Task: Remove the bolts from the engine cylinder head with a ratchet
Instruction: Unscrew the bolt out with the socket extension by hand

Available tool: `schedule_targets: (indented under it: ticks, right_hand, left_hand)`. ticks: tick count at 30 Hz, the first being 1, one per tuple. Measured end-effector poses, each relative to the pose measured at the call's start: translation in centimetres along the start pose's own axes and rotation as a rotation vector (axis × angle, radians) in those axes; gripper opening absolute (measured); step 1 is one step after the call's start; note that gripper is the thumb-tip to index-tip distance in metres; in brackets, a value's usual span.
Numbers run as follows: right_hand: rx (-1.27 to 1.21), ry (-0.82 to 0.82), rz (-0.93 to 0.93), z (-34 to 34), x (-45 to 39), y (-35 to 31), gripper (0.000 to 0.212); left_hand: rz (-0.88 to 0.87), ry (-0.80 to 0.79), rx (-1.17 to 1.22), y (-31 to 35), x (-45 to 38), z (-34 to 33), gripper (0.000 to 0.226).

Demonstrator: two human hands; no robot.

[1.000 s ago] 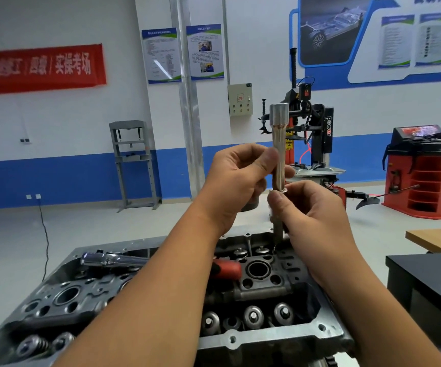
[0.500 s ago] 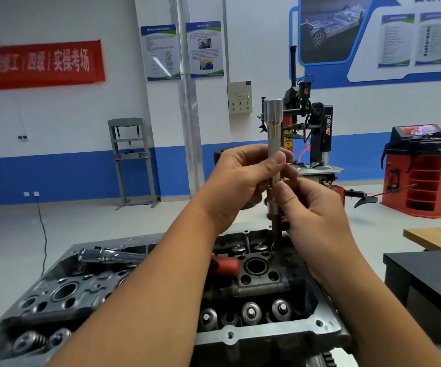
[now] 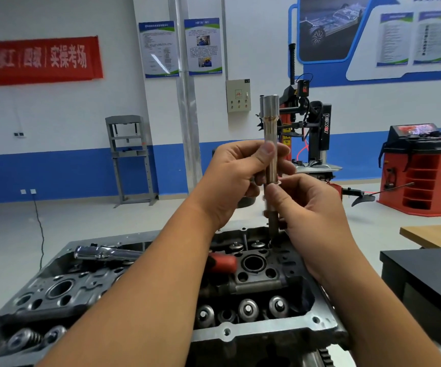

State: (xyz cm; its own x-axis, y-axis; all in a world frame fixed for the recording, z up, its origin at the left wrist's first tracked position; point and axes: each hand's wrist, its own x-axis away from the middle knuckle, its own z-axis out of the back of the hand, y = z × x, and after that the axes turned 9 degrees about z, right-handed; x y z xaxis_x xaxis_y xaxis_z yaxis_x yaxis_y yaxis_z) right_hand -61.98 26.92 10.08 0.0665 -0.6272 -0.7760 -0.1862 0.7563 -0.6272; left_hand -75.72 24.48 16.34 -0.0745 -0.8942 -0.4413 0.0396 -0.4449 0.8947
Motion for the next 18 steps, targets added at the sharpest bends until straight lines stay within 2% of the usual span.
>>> schedule_targets:
  ticks: [3,5,7,10,13,15,18]
  right_hand:
    - [-0.063,-0.037,0.001,-0.17,-0.02,-0.12,0.019]
    - [-0.103,-0.068,-0.007,-0.21,-0.08,-0.3,0.018]
    - [-0.116,-0.06,-0.02,-0.13,-0.06,-0.43,0.004]
    - [-0.061,-0.008,-0.014,0.06,0.07,-0.24,0.018]
    - [-0.036,-0.016,-0.009,-0.03,0.11,-0.41,0.024]
    - [-0.055,-0.035,-0.013,0.03,0.02,-0.24,0.017]
    - [-0.097,-0.05,-0.032,-0.02,-0.06,-0.16,0.012]
  left_hand:
    - [-0.014,0.002,-0.02,-0.19,-0.07,0.24,0.021]
    - [-0.042,0.024,-0.065,-0.15,0.0,0.21,0.013]
    - [-0.065,0.053,-0.076,-0.05,0.1,0.15,0.022]
    - [-0.081,0.08,-0.052,0.06,0.1,0.1,0.031]
    - [-0.051,-0.007,-0.033,0.07,0.09,-0.05,0.013]
    - [-0.035,-0.063,-0.04,0.04,0.17,-0.24,0.015]
    - [-0.043,-0.009,-0.116,0.27,0.45,-0.24,0.013]
